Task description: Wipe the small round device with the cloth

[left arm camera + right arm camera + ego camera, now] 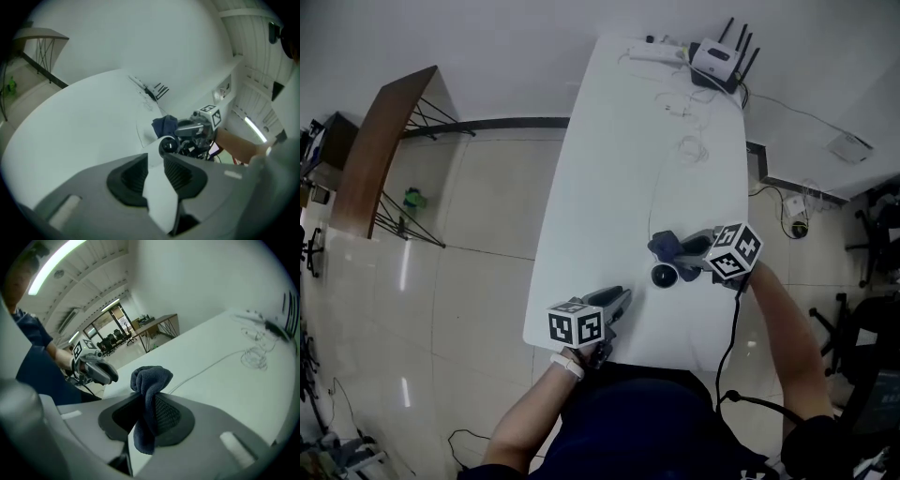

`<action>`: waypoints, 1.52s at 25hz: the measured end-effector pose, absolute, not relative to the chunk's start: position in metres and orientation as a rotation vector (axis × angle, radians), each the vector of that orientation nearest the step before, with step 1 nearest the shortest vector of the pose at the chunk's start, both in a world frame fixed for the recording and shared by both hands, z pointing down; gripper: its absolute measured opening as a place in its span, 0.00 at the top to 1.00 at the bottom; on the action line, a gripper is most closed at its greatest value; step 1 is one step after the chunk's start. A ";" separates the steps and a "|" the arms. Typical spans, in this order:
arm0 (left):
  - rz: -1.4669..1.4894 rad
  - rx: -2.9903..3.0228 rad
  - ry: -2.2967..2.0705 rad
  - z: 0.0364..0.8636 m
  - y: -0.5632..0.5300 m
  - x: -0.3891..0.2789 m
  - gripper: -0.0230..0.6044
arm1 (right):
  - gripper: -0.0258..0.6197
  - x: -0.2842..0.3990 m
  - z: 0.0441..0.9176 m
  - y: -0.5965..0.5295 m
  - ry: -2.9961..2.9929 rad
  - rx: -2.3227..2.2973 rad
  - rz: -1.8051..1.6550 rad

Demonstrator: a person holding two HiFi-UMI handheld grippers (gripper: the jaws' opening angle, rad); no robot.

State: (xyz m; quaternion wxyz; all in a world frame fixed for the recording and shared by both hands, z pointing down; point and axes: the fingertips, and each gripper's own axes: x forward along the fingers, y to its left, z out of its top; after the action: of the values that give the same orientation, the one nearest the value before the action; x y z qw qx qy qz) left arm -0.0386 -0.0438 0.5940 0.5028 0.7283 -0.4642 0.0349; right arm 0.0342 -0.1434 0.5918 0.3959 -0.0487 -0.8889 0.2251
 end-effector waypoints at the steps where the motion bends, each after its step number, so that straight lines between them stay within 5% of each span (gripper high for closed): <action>1: 0.082 1.773 -1.101 0.593 -0.049 -0.036 0.80 | 0.84 0.034 0.581 -0.137 -2.270 -0.098 0.483; 11: 0.141 1.916 -1.015 0.578 -0.104 -0.028 0.81 | 0.84 0.031 0.560 -0.059 -2.129 0.296 -0.345; 14: 0.182 1.979 -0.988 0.569 -0.111 -0.021 0.81 | 0.84 0.049 0.536 -0.077 -2.319 0.699 -0.039; 18: 0.227 2.030 -0.965 0.564 -0.116 -0.016 0.81 | 0.84 0.113 0.549 -0.093 -2.406 1.215 0.899; 24: 0.338 2.126 -0.894 0.560 -0.116 0.005 0.81 | 0.84 0.131 0.635 -0.056 -2.108 1.441 1.897; 38: 0.535 2.182 -0.712 0.582 -0.118 0.048 0.73 | 0.84 0.063 0.685 -0.027 -1.931 1.290 2.120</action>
State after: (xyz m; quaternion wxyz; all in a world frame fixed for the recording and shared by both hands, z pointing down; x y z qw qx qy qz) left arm 0.0484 -0.1178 0.5816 0.3823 0.8556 -0.2792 0.2096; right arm 0.0628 -0.0273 0.6852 -0.0016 0.4103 -0.6141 0.6742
